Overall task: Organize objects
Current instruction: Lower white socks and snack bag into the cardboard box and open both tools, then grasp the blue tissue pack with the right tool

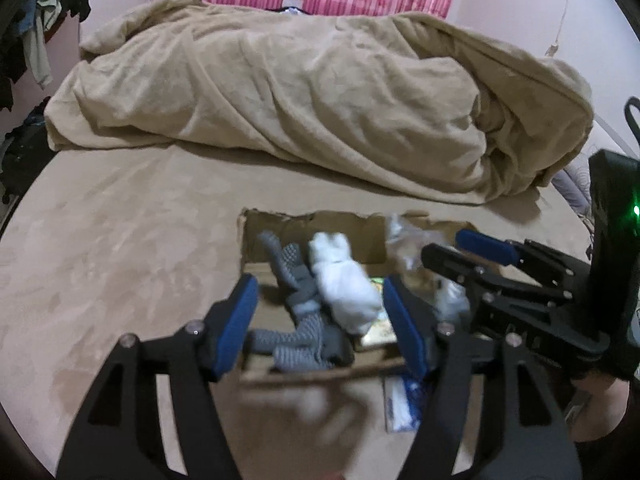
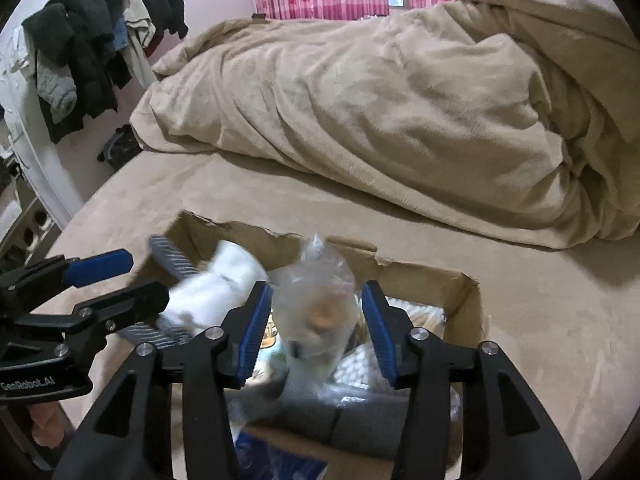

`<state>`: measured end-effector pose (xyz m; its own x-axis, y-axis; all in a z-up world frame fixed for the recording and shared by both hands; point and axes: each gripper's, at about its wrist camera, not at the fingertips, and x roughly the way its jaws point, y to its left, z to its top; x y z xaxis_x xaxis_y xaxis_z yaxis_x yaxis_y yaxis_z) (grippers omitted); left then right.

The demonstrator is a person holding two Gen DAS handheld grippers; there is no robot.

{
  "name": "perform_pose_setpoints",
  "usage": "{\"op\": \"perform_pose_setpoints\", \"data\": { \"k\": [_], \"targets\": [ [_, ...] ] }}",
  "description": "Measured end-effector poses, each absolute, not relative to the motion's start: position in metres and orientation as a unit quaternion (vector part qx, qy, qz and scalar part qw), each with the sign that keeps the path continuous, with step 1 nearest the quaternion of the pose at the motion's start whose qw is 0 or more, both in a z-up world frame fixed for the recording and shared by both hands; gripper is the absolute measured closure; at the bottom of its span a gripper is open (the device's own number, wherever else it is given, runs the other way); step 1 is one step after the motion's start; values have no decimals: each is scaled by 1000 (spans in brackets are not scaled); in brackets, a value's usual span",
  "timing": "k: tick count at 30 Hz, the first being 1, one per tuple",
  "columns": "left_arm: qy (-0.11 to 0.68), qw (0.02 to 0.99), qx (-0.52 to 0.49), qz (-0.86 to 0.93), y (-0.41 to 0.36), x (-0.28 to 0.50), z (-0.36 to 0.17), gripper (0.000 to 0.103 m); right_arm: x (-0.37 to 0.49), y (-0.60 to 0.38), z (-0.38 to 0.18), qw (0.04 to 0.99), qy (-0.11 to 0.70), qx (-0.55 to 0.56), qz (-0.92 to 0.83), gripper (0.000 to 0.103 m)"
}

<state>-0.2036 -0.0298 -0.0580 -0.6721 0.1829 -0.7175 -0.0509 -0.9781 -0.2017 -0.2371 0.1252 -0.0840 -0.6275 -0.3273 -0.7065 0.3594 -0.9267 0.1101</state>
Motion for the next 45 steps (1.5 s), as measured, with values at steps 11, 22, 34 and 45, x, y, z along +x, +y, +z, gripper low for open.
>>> {"op": "perform_pose_setpoints", "data": {
  "k": [11,22,34,45],
  "targets": [
    [-82,50,-373,923,-40,-117,-9,25,-172,138,-38,170,23,369,-914,39],
    [-69,63,-376,922,-28,-53,4,25,-82,160,-9,155,-4,370,-916,27],
    [-70,66,-426,900,-28,-26,-45,25,-50,159,-36,150,-5,403,-903,22],
    [-79,57,-451,887,-38,-47,-78,25,-71,144,-84,158,-5,446,-881,22]
  ]
}}
